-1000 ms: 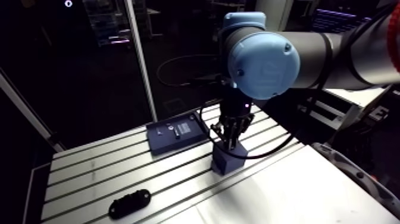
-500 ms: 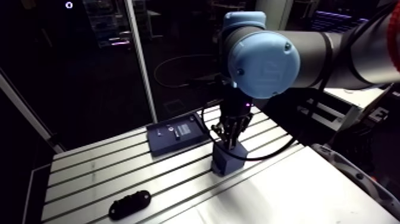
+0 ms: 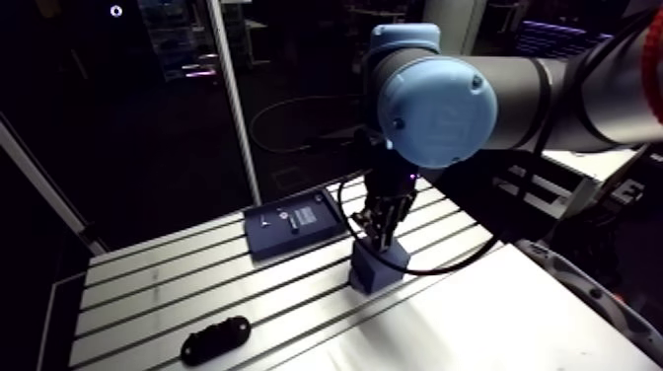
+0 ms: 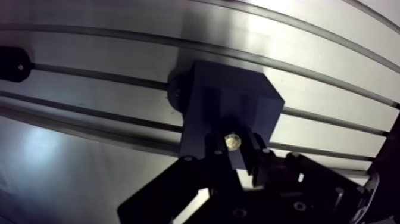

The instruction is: Pick up the M10 bolt and insert it into the hex recess until seated.

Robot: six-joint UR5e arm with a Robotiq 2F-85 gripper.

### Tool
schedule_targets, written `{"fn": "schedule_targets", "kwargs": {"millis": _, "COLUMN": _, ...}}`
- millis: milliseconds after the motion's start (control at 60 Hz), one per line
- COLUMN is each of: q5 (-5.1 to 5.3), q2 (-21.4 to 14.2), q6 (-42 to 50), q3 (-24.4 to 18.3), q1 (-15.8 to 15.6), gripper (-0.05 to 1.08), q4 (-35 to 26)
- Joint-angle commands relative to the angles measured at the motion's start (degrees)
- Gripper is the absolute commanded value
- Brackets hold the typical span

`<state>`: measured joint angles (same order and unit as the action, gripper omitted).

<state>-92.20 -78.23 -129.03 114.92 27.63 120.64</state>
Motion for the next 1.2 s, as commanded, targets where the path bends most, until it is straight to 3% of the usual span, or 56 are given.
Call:
{"fn": "schedule_targets", "kwargs": {"millis": 17, "q5": -0.12, "q2": -0.03, "q6": -0.48, "q3": 0.34, "q1": 0.06, "gripper": 0.79, "q4": 0.07}}
{"fn": "schedule_targets", "kwargs": {"millis": 1200, "q5": -0.39, "q2": 0.41, "q6": -10.26, "q3": -0.44, "q1": -0.03, "gripper": 0.80, "q4": 0.17}}
